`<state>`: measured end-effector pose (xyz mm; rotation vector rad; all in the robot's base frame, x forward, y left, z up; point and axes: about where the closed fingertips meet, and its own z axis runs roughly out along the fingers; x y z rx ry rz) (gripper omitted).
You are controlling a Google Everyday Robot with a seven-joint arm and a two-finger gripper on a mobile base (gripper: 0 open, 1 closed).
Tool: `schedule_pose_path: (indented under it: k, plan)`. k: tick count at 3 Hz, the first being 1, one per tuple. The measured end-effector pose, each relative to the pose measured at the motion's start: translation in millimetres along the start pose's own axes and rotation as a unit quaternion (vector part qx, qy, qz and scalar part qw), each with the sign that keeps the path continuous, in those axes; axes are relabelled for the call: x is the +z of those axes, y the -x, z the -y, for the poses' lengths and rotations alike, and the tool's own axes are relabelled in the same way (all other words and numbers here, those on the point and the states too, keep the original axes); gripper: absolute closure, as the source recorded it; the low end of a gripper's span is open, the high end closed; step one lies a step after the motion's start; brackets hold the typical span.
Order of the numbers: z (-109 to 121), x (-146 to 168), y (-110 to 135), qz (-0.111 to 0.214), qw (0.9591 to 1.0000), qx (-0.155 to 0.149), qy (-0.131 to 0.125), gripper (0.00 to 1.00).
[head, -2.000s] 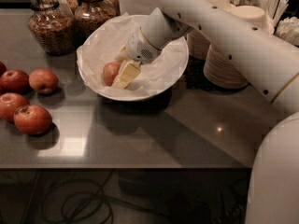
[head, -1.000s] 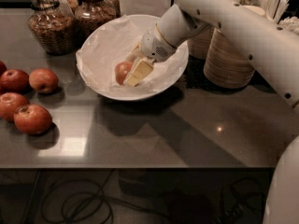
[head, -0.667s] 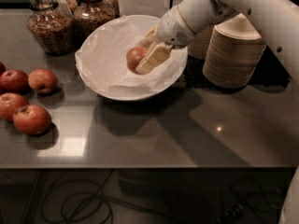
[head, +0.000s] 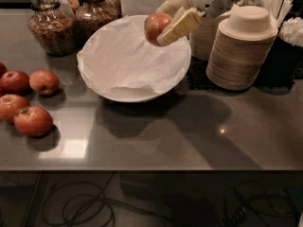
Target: Pick apple from white bowl
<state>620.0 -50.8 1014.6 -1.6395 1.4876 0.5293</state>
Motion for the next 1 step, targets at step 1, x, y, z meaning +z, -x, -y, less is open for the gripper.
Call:
schedule_pose_path:
  k: [1]
  plan:
    - [-6.9, -8.8, 13.7, -0.001, 0.9998, -0.015, -0.012, 1.00]
